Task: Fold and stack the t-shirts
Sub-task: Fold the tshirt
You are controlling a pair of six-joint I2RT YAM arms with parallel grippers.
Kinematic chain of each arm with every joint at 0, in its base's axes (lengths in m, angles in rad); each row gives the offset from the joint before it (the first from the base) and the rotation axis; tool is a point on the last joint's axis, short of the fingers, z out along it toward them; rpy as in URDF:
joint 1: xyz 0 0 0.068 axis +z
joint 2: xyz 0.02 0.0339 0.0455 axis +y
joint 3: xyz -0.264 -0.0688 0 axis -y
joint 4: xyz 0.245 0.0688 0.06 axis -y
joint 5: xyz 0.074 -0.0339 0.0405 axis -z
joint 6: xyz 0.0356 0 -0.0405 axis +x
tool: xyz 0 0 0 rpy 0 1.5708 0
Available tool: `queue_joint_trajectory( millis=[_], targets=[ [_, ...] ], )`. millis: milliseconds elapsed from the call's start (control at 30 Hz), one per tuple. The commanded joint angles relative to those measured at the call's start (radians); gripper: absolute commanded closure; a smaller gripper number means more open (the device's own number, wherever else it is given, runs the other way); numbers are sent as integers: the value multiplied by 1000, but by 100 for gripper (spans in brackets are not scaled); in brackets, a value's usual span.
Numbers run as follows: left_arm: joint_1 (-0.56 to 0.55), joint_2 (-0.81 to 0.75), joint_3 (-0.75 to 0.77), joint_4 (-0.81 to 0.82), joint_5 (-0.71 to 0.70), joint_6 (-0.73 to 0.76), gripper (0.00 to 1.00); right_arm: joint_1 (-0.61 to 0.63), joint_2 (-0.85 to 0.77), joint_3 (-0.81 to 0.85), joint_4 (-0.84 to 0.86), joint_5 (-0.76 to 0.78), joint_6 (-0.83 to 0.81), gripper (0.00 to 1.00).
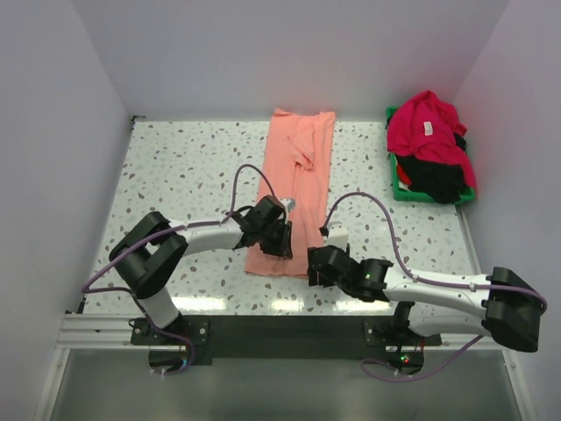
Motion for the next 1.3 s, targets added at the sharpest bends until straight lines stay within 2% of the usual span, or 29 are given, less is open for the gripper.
queue_joint_trajectory(
  millis=[0,67,200,667,933,1267],
  targets=[
    [-6,7,34,23,45,24,74,6,6,-16,40,58,24,34],
    [-7,2,45,29,72,18,87,6,9,-19,47,57,26,34],
    [-6,-15,57,46,126,-3,98,6,4,-33,58,60,26,34],
    [0,-84,72,96,226,-128,99,13,-112,-125,172,86,6,35],
    [17,-102,66,150,249,-232,99,20,-129,-152,225,94,3,34],
    [49,-99,72,211,263,-275,99,29,-126,-166,250,109,24,34]
  ],
)
